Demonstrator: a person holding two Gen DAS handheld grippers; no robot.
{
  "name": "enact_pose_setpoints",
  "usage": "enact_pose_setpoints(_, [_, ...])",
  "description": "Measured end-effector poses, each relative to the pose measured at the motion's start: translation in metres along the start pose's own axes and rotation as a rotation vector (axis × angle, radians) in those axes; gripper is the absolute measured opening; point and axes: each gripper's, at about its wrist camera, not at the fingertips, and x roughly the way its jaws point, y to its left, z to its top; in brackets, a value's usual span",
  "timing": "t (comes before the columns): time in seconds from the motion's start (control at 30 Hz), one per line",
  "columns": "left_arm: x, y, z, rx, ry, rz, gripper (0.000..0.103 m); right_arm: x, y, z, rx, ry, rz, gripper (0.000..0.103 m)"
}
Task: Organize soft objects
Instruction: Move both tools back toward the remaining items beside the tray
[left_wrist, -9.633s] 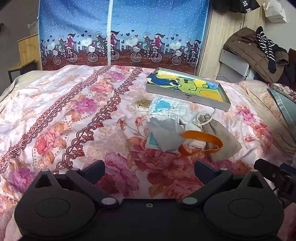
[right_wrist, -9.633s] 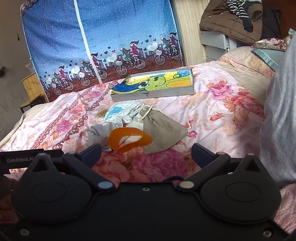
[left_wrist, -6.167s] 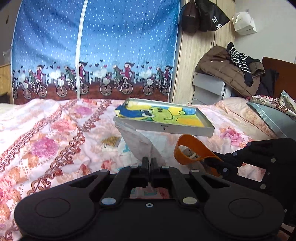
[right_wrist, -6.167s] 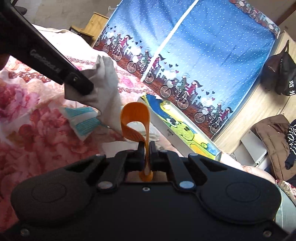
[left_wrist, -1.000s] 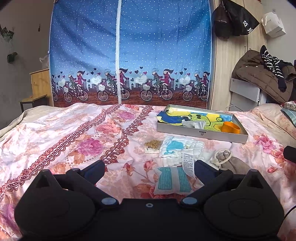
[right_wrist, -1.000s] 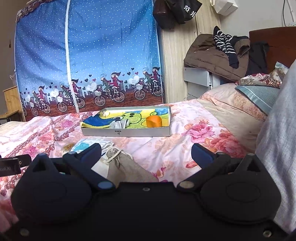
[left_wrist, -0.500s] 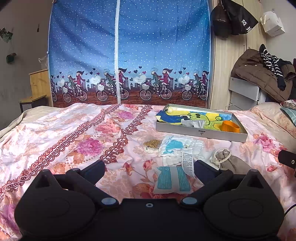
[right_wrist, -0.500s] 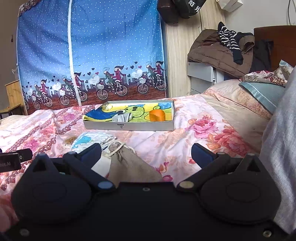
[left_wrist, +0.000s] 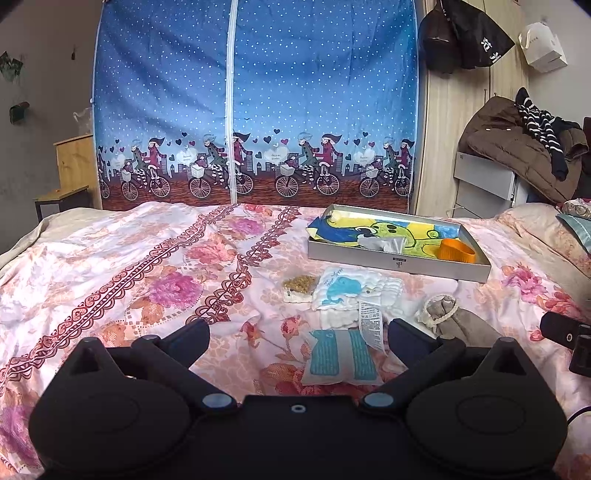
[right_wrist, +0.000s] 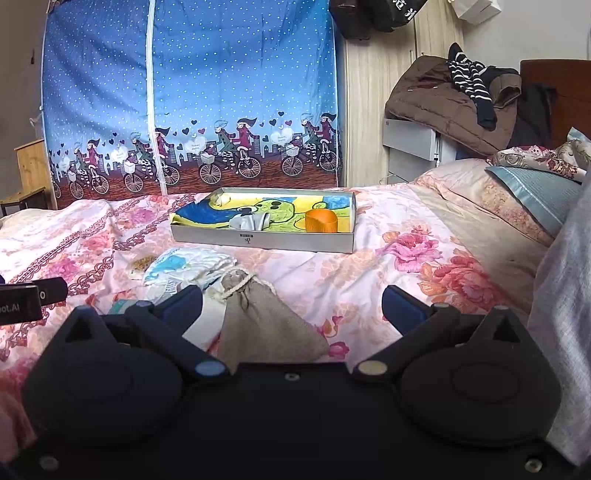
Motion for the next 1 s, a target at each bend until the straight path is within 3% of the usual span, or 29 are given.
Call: enact_pose_setpoints(1.0, [0.0042,0.0034,-0.0001,-0.005,0.009,-0.006,0.102,-0.0001,-0.0018,-0.0011,-0.002,0.009,-0.002,0.103])
